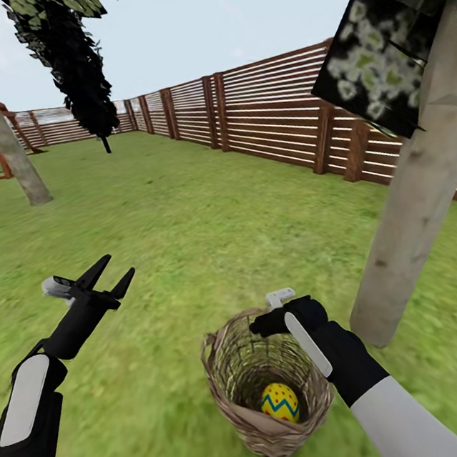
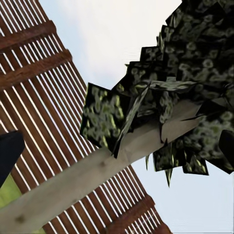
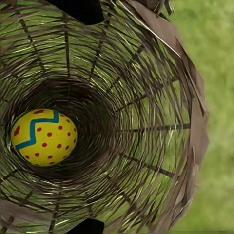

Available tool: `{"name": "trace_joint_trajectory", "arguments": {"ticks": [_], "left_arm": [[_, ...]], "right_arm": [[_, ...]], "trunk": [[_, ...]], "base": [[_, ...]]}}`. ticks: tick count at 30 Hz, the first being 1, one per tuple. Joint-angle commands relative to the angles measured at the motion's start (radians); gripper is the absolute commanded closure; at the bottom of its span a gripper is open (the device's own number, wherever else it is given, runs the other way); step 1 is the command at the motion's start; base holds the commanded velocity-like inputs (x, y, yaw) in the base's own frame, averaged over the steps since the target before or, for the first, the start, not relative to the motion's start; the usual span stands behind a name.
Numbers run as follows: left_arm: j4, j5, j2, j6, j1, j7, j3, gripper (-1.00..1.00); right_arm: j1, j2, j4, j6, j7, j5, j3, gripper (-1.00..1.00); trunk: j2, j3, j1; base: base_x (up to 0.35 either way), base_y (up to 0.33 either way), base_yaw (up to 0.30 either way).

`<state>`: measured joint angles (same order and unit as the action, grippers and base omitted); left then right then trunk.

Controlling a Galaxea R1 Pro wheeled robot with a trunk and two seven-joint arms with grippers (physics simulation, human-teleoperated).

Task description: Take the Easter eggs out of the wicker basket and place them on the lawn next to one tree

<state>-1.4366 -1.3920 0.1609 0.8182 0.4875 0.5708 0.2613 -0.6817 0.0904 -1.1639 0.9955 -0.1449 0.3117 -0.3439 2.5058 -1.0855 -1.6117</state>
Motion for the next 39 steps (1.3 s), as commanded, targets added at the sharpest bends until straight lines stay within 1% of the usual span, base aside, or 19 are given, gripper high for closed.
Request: {"name": "trace_joint_trajectory", "arguments": {"ticks": [1,8,17,19,22,27,29,31,32,34,37,39], "left_arm": [[0.001,-0.002,0.0,0.006,0.0,0.001,0.001,-1.0],[0.0,-0.002,0.0,0.004,0.0,0.001,0.001,-1.0],[0.001,-0.002,0.0,0.004,0.0,0.001,0.0,-1.0],[0.001,-0.002,0.0,0.004,0.0,0.001,0.0,-1.0],[0.001,-0.001,0.0,0.004,0.0,0.001,0.0,-1.0],[0.001,-0.001,0.0,0.004,0.0,0.001,0.001,-1.0],[0.001,-0.001,0.0,0.004,0.0,0.001,0.001,-1.0],[0.001,-0.001,0.0,0.004,0.0,0.001,0.001,-1.0],[0.001,-0.001,0.0,0.004,0.0,0.001,0.001,-1.0],[0.001,-0.001,-0.001,0.004,0.0,0.001,0.0,-1.0],[0.001,-0.001,-0.001,0.004,0.0,0.001,0.0,-1.0],[0.001,-0.001,-0.001,0.004,0.0,0.0,0.0,-1.0]], "right_arm": [[-0.001,0.0,0.0,0.003,-0.011,0.01,-0.001,-1.0],[-0.001,0.0,0.003,0.003,-0.011,0.01,-0.001,-1.0],[-0.001,0.003,0.03,0.003,-0.01,0.012,-0.001,-1.0],[-0.001,0.005,0.057,0.002,-0.01,0.012,-0.001,-1.0],[-0.001,0.018,0.103,0.003,-0.011,0.012,-0.001,-1.0],[-0.001,0.022,0.131,0.007,-0.012,0.012,0.0,-1.0],[-0.001,0.023,0.158,0.007,-0.011,0.013,-0.001,-1.0],[-0.001,0.024,0.181,0.006,-0.01,0.029,-0.001,-1.0],[-0.001,0.024,0.195,0.004,-0.009,0.055,-0.002,-1.0],[-0.001,0.024,0.222,0.0,-0.008,0.094,-0.003,-1.0],[-0.001,0.024,0.236,-0.001,-0.007,0.111,-0.004,-1.0],[-0.001,0.032,0.238,0.002,-0.009,0.115,-0.018,-1.0]], "trunk": [[0.0,0.0,0.0],[0.0,0.009,0.0],[0.0,0.02,0.0],[0.0,0.022,0.0],[0.0,0.026,0.0],[0.0,0.031,0.0],[0.0,0.031,0.0],[0.0,0.031,0.0],[0.0,0.031,0.0],[0.0,0.032,0.0],[0.0,0.032,0.0],[0.0,0.032,0.0]], "base": [[0.168,0.257,-0.206],[0.172,0.204,-0.206],[0.022,0.016,-0.206],[0.0,0.0,-0.206],[0.0,0.0,-0.206],[0.0,0.0,-0.162],[0.0,0.0,-0.032],[0.0,0.0,-0.009],[0.0,0.0,-0.004],[0.0,0.0,-0.002],[0.0,0.0,0.0],[0.032,0.089,0.0]]}}
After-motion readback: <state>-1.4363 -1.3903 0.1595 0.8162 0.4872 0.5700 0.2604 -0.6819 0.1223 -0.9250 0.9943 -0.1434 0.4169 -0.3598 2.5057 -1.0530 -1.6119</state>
